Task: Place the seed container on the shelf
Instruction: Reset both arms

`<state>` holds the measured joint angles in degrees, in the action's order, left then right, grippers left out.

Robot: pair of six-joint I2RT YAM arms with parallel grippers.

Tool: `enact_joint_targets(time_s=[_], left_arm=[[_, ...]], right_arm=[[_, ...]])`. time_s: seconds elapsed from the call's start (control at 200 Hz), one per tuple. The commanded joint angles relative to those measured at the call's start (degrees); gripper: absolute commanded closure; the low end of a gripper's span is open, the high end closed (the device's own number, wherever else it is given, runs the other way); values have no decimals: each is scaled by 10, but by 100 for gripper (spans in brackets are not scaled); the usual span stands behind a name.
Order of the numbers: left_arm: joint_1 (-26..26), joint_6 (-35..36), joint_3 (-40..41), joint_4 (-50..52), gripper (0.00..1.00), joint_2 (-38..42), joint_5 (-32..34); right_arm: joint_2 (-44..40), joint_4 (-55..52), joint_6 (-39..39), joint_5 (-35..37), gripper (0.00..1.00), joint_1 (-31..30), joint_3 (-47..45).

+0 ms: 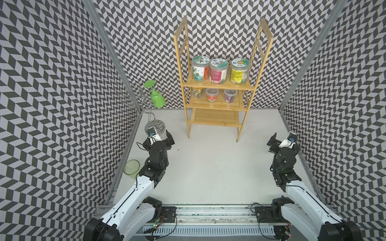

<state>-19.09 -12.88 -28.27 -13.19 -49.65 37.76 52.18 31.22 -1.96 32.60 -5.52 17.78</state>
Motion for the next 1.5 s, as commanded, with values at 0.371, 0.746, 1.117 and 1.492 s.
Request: enact_joint_targets(time_s=[0.371,0.746,1.117,1.492], left_arm=[[140,47,127,-157,0,71,-88],[196,27,192,-377,0,-74,-170],[181,77,174,-610,1,-344,-223],[159,113,141,-583,0,-390,-246]], right_arm=[[251,346,-12,-151,1,9,-65],[364,423,7,-188,1,9,-41],[365,415,6,-193,0,12,-31],[366,414,6,-193,1,12,-31]])
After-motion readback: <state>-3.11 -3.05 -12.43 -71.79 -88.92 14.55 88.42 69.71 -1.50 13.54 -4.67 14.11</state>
